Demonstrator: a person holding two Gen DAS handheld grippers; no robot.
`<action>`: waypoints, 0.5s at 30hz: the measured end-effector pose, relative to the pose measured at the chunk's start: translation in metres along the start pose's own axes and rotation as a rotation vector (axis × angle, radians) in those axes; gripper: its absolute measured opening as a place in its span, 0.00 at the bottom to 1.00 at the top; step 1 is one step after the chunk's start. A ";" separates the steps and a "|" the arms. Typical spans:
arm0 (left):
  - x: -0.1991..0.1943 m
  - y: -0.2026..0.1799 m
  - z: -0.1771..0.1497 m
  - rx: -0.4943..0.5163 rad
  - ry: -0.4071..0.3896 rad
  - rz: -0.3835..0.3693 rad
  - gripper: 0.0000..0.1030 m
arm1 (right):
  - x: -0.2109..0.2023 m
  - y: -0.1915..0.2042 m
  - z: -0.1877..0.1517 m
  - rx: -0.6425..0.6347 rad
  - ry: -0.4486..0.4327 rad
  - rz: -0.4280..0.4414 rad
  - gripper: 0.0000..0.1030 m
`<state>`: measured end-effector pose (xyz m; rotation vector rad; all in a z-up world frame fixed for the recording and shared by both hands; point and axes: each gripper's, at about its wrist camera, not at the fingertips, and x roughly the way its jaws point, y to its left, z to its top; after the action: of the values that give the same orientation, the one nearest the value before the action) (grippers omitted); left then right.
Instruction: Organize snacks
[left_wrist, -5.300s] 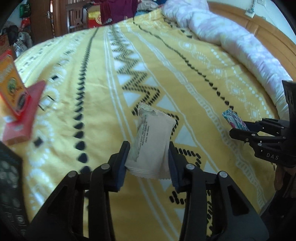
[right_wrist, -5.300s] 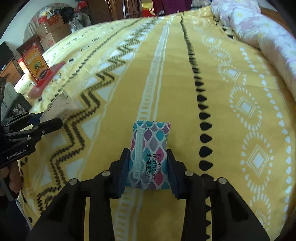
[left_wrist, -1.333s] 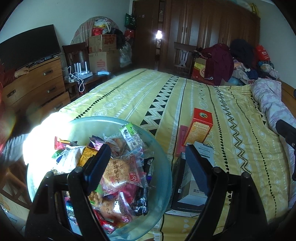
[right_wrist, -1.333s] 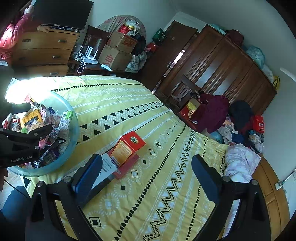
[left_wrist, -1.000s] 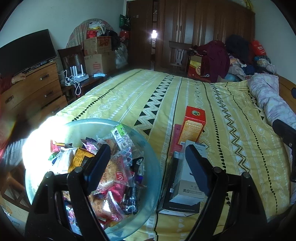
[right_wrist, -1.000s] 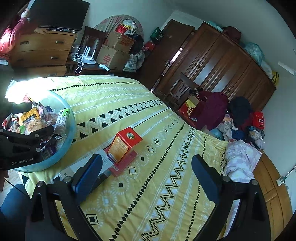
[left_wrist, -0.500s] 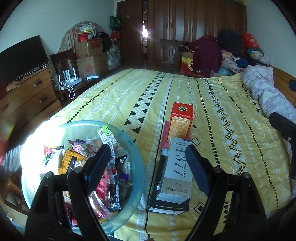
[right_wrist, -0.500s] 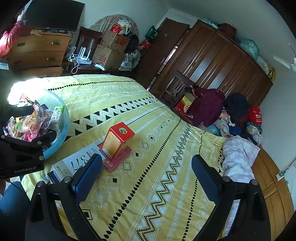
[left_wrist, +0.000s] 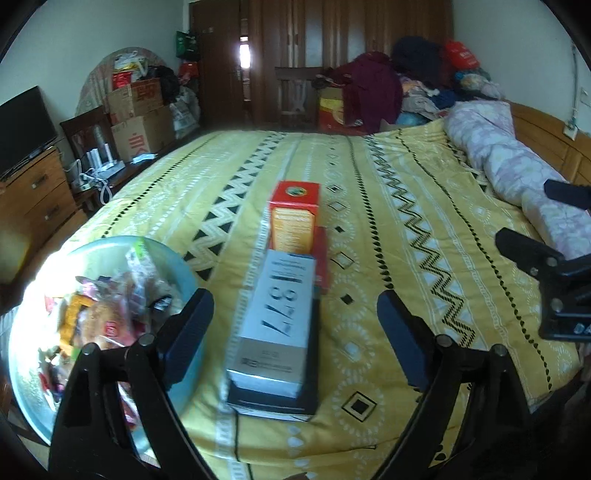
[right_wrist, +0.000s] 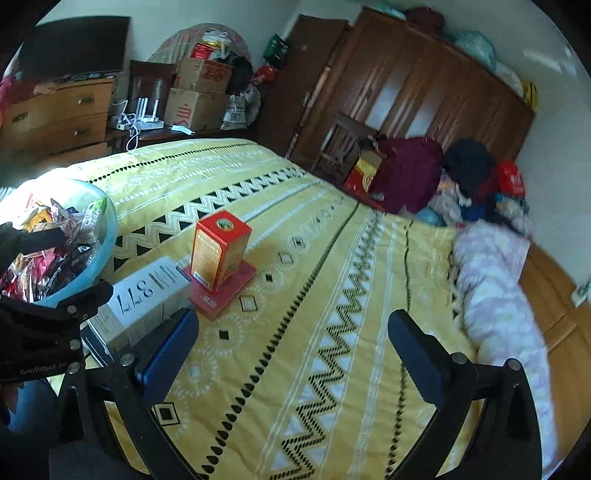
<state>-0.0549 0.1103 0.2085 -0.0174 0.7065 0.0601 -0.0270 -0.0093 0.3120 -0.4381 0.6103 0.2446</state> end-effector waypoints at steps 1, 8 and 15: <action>0.009 -0.015 -0.008 0.021 0.028 -0.036 0.91 | 0.012 -0.014 -0.018 0.057 0.031 0.014 1.00; 0.096 -0.097 -0.064 0.099 0.258 -0.175 0.91 | 0.087 -0.076 -0.174 0.384 0.276 0.057 1.00; 0.178 -0.122 -0.109 0.085 0.415 -0.077 0.92 | 0.126 -0.086 -0.262 0.453 0.378 0.022 1.00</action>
<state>0.0170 -0.0071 0.0089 0.0252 1.1217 -0.0494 -0.0270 -0.1949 0.0726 -0.0354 1.0137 0.0376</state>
